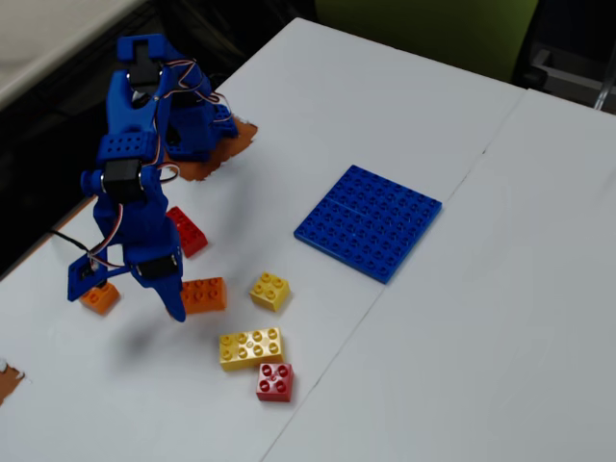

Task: Pick up the 2x4 orange block and go up the 8x8 blue block.

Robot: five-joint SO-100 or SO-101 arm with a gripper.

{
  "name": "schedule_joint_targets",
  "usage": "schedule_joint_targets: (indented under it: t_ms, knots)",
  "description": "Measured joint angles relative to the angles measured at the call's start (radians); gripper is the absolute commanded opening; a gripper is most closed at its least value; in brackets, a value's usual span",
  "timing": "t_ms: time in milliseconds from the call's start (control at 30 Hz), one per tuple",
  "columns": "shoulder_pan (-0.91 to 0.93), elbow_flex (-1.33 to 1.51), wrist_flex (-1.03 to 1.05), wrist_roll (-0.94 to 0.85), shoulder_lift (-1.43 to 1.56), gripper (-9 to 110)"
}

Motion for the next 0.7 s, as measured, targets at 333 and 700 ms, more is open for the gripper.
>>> schedule_joint_targets:
  t_ms: [333,700]
  knots:
    - [0.008,-0.107,0.135,-0.017,0.0,21]
    - [0.026,-0.192,0.19,0.092,-0.035,23]
